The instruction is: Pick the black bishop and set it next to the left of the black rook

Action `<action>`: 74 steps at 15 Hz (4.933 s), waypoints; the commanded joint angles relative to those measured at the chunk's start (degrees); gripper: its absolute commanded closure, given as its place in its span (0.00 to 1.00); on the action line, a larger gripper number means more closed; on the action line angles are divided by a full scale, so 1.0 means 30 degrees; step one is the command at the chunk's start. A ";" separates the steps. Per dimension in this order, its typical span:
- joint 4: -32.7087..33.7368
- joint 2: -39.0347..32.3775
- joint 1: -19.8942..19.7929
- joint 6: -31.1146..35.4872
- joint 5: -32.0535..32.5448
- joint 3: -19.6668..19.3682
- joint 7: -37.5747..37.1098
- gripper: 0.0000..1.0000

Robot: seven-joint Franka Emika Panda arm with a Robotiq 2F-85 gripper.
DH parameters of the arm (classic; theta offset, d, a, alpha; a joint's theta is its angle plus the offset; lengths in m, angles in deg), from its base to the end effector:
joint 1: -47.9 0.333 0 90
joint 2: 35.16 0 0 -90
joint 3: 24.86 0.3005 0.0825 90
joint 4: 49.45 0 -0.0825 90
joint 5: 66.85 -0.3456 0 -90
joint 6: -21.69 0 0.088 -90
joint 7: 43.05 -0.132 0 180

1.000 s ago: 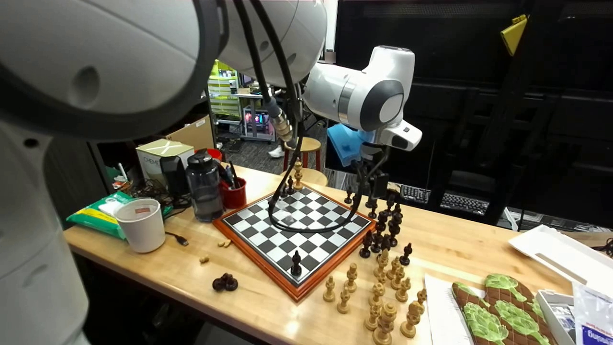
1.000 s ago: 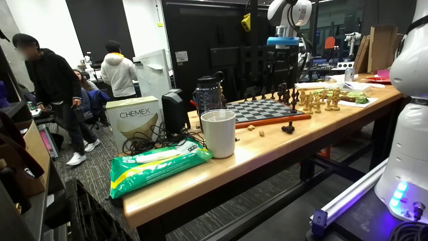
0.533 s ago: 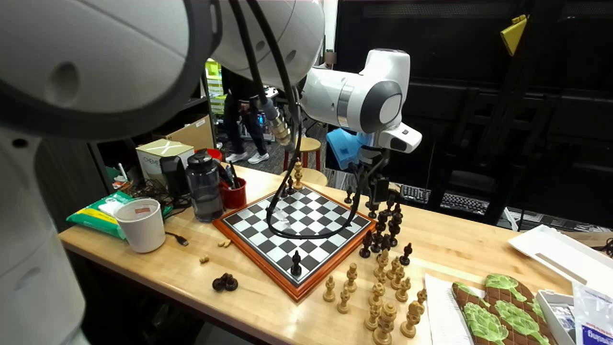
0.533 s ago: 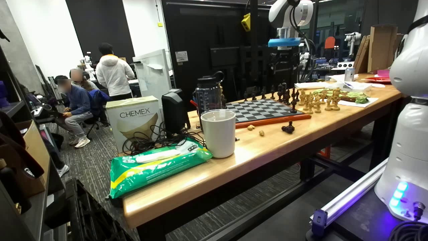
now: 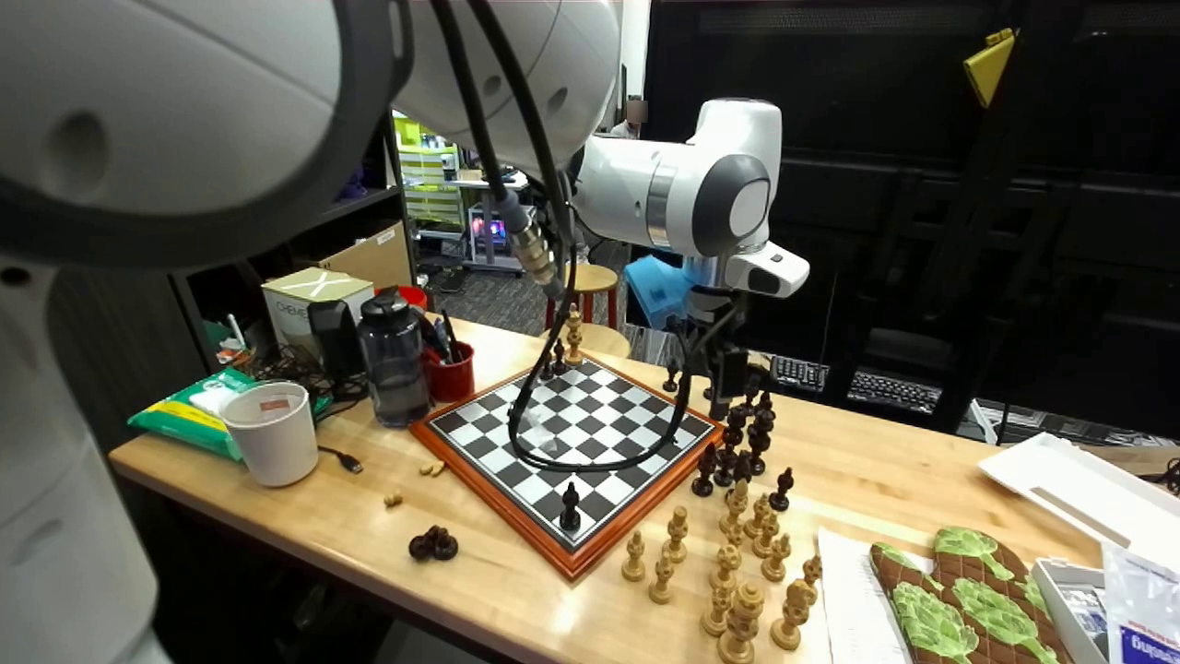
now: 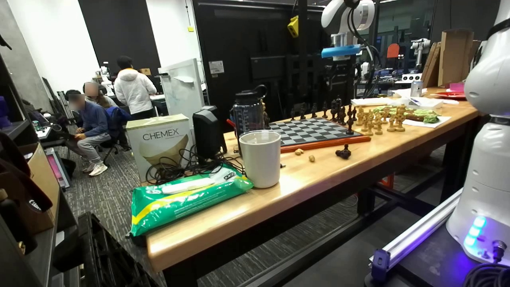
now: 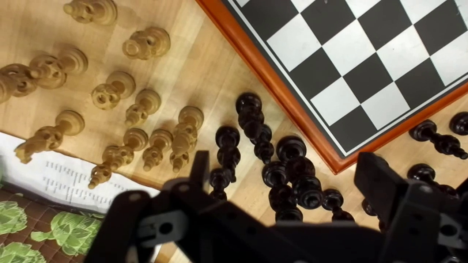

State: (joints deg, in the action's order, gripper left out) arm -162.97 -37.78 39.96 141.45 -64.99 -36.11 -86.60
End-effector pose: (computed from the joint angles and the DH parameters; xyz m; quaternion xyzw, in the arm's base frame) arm 0.5085 -0.1784 0.4256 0.8573 -0.5135 0.0352 0.0116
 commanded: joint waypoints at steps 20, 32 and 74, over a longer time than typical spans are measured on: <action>-0.0574 -0.0349 -0.0571 -0.0225 -0.1598 -0.0030 0.1358 0.00; -0.0129 -0.1268 -0.0594 -0.0174 -0.1447 -0.0104 0.1977 0.00; 0.1095 -0.3456 -0.0603 -0.0200 -0.1369 -0.0532 0.3045 0.48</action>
State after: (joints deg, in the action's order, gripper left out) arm -160.46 -47.99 37.90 141.78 -69.23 -37.40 -77.46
